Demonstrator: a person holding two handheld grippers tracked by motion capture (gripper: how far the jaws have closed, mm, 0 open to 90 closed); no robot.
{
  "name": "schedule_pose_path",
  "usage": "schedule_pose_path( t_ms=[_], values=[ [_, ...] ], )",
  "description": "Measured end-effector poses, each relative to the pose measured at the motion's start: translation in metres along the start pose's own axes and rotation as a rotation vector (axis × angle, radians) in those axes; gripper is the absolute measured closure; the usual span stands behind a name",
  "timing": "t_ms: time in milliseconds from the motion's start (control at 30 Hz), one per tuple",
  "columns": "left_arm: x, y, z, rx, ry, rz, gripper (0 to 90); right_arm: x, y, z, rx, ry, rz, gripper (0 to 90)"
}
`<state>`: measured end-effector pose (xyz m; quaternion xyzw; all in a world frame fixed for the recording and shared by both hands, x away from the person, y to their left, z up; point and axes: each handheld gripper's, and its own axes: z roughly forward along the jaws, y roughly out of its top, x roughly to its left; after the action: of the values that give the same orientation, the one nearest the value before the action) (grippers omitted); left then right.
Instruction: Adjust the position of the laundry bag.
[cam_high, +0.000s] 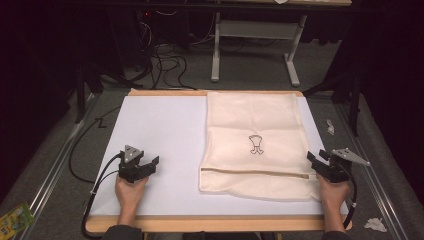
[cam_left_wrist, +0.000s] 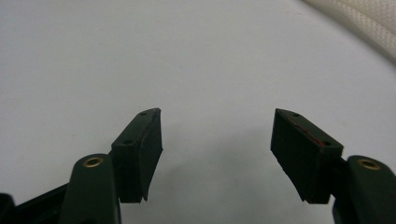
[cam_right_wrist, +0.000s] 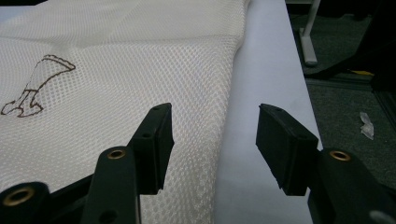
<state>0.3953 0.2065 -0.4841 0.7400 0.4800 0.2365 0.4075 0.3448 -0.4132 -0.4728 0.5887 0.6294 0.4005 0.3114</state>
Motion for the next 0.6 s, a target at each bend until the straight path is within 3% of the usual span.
schedule_pose_path(
  t_ms=[600],
  values=[
    [0.0021, 0.0019, 0.0031, 0.029, -0.019, -0.014, 31.7, -0.0023, 0.0015, 0.0028, 0.024, 0.008, 0.010, 46.1]
  ],
)
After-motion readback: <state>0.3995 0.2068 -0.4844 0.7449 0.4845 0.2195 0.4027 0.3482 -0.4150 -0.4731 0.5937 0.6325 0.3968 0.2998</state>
